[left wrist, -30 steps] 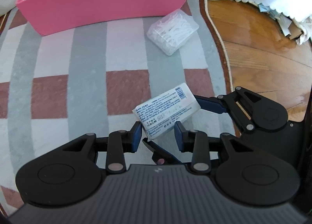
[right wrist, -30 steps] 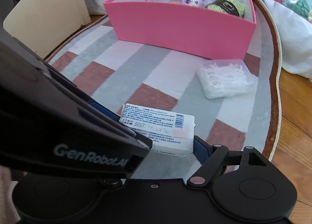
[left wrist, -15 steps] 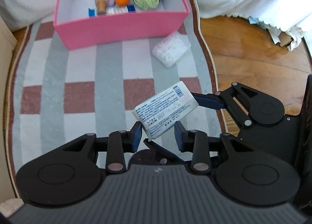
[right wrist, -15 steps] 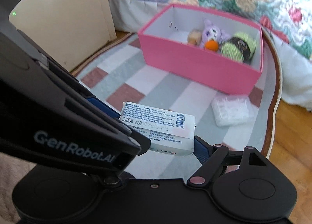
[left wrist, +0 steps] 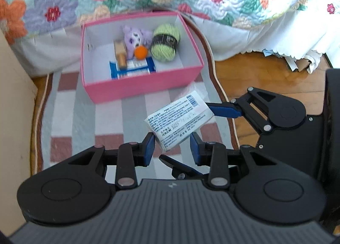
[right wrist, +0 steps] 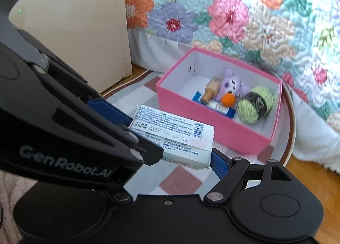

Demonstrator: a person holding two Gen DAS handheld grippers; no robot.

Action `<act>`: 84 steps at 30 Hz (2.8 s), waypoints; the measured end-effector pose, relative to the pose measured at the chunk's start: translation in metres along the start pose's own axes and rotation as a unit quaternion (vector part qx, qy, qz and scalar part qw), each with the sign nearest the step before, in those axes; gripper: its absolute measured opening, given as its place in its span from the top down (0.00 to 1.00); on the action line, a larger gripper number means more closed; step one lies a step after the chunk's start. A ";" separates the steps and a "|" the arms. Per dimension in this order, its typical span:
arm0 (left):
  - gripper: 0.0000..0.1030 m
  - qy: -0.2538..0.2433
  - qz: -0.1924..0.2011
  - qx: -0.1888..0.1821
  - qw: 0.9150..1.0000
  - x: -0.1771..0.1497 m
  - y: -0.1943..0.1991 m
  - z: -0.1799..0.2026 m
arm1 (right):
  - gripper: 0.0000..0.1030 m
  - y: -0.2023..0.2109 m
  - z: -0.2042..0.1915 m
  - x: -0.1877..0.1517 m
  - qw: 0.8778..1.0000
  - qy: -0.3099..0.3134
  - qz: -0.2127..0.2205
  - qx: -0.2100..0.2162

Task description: Organize objects

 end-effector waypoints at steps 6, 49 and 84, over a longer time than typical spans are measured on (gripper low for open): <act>0.67 -0.017 0.034 0.014 0.999 0.035 0.004 -0.007 | 0.18 -0.008 0.019 0.028 1.000 0.001 0.024 0.001; 0.65 0.168 -0.075 -0.015 0.983 0.139 -0.219 -0.123 | 0.16 -0.230 0.149 0.023 0.970 -0.199 -0.105 0.089; 0.36 0.120 0.021 0.061 0.991 0.050 0.037 -0.041 | 0.14 0.051 0.033 0.044 0.997 0.037 0.015 0.073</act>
Point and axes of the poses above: each gripper's, at about its wrist camera, not at the fingertips, and y roughly against the way its jaws point, z to its right, x to its top, the point moved 7 cm from there along -y, roughly the way its jaws point, and after that the axes turned 10 degrees about y, right-handed, at the moved point
